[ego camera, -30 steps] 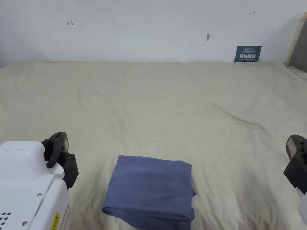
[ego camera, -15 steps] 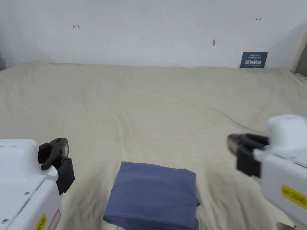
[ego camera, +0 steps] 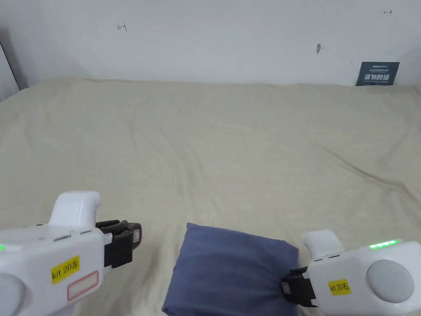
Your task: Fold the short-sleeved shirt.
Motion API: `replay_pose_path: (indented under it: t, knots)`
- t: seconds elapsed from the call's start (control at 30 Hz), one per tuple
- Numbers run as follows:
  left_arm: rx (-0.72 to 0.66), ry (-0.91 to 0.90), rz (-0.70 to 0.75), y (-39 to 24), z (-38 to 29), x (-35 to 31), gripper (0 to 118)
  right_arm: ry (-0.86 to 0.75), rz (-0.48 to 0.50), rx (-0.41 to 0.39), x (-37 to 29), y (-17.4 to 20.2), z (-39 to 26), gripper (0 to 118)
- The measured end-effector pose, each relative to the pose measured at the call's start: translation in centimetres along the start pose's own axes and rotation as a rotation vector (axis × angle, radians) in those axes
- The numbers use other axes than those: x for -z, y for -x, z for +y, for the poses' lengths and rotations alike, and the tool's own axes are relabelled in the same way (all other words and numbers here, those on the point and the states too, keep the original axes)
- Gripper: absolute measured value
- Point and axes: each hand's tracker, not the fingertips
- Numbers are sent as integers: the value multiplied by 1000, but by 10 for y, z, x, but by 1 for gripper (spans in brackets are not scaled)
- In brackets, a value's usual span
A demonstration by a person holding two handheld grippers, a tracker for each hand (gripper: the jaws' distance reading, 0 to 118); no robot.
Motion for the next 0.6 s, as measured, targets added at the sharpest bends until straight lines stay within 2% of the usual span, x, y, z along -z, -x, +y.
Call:
replay_pose_path:
  t: [0.07, 0.1, 0.13, 0.17, 0.2, 0.23, 0.3, 0.47, 0.53, 0.6]
  knots:
    - [-180, 195, -211, 35, 9, 25, 3, 2, 6, 2, -1, 0, -1, 0]
    - [-270, 231, -326, 49, 11, 37, 5, 2, 8, 0, -1, 0, -1, 0]
    - [-349, 294, -441, 64, 10, 51, 19, 0, 12, -2, -1, -1, -2, 0]
    - [-395, 324, -504, 73, 8, 63, 46, -3, 16, 0, -1, -2, -3, 0]
    - [-399, 362, -527, 80, 9, 73, 91, -6, 20, 4, -1, -3, -3, 0]
    - [-392, 407, -554, 80, 8, 84, 116, -9, 25, 11, -1, -4, -4, 0]
    - [-394, 465, -611, 83, 6, 103, 118, -11, 36, 25, -1, -6, -5, 0]
    - [-571, 575, -704, 79, -14, 143, 118, -8, 53, 45, 0, -8, -4, 0]
    - [-593, 563, -809, 75, -13, 155, 118, -5, 55, 41, 0, -8, -4, 0]
    - [-605, 576, -793, 66, -13, 167, 118, -4, 56, 43, 1, -9, -3, 0]
